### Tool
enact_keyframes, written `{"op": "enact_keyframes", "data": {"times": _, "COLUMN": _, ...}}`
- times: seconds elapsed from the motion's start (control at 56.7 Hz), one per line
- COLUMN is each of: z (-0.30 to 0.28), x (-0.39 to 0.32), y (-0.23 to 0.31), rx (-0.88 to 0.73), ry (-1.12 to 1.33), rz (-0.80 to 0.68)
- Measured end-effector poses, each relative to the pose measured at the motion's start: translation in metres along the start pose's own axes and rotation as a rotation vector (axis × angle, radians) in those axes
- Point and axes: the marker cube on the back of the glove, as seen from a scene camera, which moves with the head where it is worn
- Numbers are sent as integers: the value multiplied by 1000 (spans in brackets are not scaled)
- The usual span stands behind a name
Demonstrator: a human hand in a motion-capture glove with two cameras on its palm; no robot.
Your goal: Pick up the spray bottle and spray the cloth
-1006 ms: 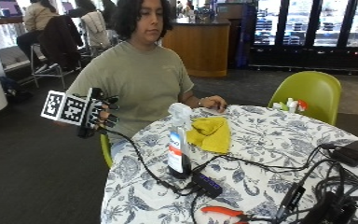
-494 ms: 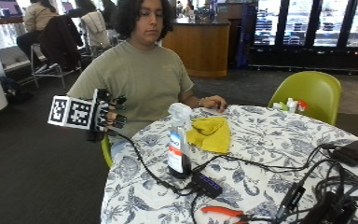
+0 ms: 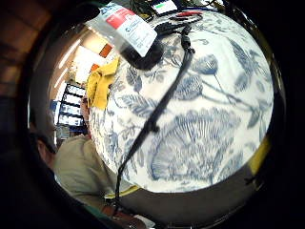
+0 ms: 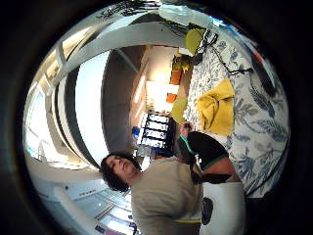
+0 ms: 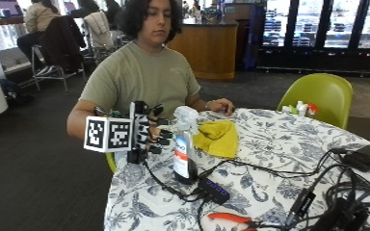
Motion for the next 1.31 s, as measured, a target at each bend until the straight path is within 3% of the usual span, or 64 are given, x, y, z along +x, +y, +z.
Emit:
{"op": "enact_keyframes", "data": {"times": 0.282, "z": 8, "x": 10, "y": -82, "rx": 63, "ry": -144, "rz": 42}}
{"op": "enact_keyframes", "data": {"times": 0.547, "z": 23, "x": 18, "y": -126, "rx": 127, "ry": -263, "rz": 75}}
{"op": "enact_keyframes", "data": {"times": 1.306, "z": 31, "x": 33, "y": -186, "rx": 121, "ry": -335, "rz": -111}}
